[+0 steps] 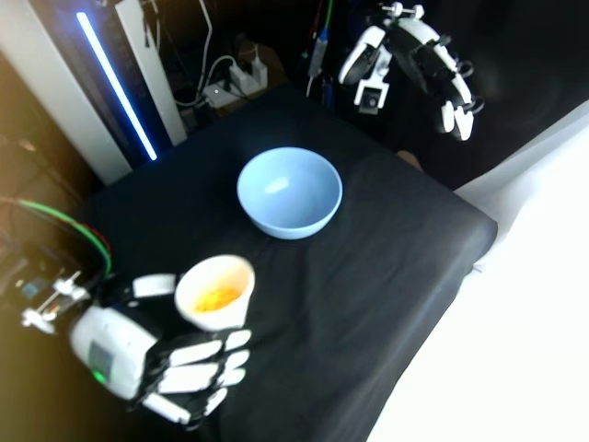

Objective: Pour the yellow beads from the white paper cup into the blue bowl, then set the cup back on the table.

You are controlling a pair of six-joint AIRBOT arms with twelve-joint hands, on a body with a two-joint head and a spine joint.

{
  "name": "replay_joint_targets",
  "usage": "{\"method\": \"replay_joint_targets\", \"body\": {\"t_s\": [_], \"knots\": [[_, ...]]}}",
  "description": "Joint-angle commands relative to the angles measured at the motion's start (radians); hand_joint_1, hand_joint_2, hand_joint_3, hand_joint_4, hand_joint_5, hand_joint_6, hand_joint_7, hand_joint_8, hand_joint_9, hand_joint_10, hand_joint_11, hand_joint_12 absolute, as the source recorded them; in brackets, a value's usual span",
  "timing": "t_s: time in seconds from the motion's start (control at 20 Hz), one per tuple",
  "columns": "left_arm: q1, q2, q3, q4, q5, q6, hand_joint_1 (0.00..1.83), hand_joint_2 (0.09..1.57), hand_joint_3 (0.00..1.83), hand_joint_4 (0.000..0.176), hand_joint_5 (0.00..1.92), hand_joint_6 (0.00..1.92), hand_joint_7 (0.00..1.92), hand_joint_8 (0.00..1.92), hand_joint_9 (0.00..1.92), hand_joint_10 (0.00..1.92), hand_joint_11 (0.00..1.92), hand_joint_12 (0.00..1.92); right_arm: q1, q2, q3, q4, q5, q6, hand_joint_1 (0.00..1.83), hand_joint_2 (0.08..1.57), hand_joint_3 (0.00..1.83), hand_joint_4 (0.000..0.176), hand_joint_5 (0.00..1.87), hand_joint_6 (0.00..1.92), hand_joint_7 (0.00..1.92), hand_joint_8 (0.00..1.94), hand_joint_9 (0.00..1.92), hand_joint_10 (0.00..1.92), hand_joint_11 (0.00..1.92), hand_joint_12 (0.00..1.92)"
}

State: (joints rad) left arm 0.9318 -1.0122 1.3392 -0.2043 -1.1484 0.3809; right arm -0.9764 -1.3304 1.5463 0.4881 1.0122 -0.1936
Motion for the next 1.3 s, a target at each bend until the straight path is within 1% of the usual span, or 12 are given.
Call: {"method": "replay_joint_targets", "body": {"t_s": [0.0,0.05,0.15,0.25,0.35,0.45,0.5,0.6,0.8,0.95,1.05,1.25], "knots": [[-0.008,-0.003,0.007,-0.021,-0.121,-0.010,0.58,0.89,0.00,0.046,0.11,0.00,0.39,0.00,0.25,0.00,0.00,0.53,0.014,0.011,0.007,0.005,0.125,0.015,1.21,1.02,0.00,0.000,1.26,0.48,0.80,0.62,0.71,0.19,0.00,1.38],[-0.008,-0.003,0.007,-0.021,-0.121,-0.010,0.59,0.89,0.00,0.053,0.11,0.00,0.38,0.00,0.23,0.00,0.00,0.55,0.017,0.015,0.007,0.004,0.126,0.015,1.25,1.07,0.00,0.000,1.24,0.60,0.85,0.93,0.70,0.14,0.00,1.18],[-0.007,-0.003,0.007,-0.022,-0.122,-0.010,0.59,0.90,0.00,0.051,0.11,0.00,0.38,0.00,0.22,0.00,0.00,0.54,0.020,0.018,0.007,0.004,0.131,0.015,1.26,1.06,0.00,0.000,1.28,0.55,0.92,0.93,0.74,0.10,0.00,1.16],[-0.006,-0.003,0.007,-0.024,-0.122,-0.010,0.58,0.89,0.00,0.052,0.11,0.00,0.39,0.00,0.22,0.00,0.00,0.56,0.025,0.022,0.006,0.000,0.136,0.019,1.20,1.00,0.00,0.000,1.32,0.39,0.92,0.50,0.72,0.04,0.00,1.09],[-0.005,-0.003,0.007,-0.025,-0.123,-0.010,0.58,0.89,0.00,0.052,0.11,0.00,0.39,0.00,0.24,0.00,0.00,0.56,0.037,0.029,0.004,-0.013,0.142,0.025,1.27,1.05,0.00,0.000,1.33,0.44,0.97,0.86,0.77,0.03,0.00,1.04],[-0.005,-0.004,0.007,-0.027,-0.124,-0.010,0.57,0.89,0.00,0.047,0.11,0.00,0.40,0.00,0.23,0.00,0.00,0.55,0.065,0.041,0.000,-0.046,0.142,0.025,1.19,0.99,0.00,0.000,1.32,0.37,0.97,0.16,0.67,0.01,0.00,0.95],[-0.005,-0.004,0.007,-0.028,-0.125,-0.010,0.57,0.90,0.00,0.048,0.11,0.00,0.40,0.00,0.22,0.00,0.00,0.53,0.079,0.045,-0.003,-0.062,0.142,0.025,1.25,1.04,0.00,0.000,1.34,0.41,0.97,0.72,0.76,0.02,0.00,1.00],[-0.003,-0.004,0.007,-0.028,-0.125,-0.011,0.57,0.91,0.00,0.046,0.11,0.00,0.40,0.00,0.24,0.00,0.00,0.58,0.098,0.055,-0.008,-0.084,0.142,0.025,1.27,1.05,0.00,0.000,1.31,0.49,0.96,0.90,0.77,0.01,0.00,1.11],[-0.002,-0.005,0.007,-0.030,-0.124,-0.011,0.57,0.90,0.00,0.058,0.12,0.00,0.40,0.00,0.24,0.00,0.00,0.51,0.107,0.064,-0.015,-0.091,0.142,0.025,1.27,1.00,0.00,0.036,1.32,0.39,1.26,0.52,1.19,0.05,0.54,0.95],[-0.001,-0.007,0.007,-0.031,-0.123,-0.011,0.56,0.90,0.00,0.054,0.10,0.00,0.41,0.00,0.24,0.00,0.00,0.55,0.119,0.065,-0.015,-0.099,0.142,0.025,1.26,1.02,0.00,0.005,1.30,0.44,1.14,0.71,1.20,0.02,0.77,1.02],[0.000,-0.007,0.008,-0.032,-0.123,-0.011,0.56,0.89,0.00,0.062,0.11,0.00,0.40,0.00,0.25,0.00,0.00,0.56,0.124,0.064,-0.015,-0.104,0.142,0.025,1.26,1.02,0.00,0.023,1.27,0.47,1.16,0.71,1.28,0.05,0.85,1.19],[0.001,-0.008,0.009,-0.032,-0.121,-0.011,0.57,0.89,0.00,0.058,0.12,0.00,0.42,0.00,0.23,0.00,0.00,0.46,0.146,0.064,-0.015,-0.125,0.139,0.025,1.28,1.00,0.00,0.000,1.31,0.30,1.26,0.64,1.39,0.17,0.98,1.19]]}}
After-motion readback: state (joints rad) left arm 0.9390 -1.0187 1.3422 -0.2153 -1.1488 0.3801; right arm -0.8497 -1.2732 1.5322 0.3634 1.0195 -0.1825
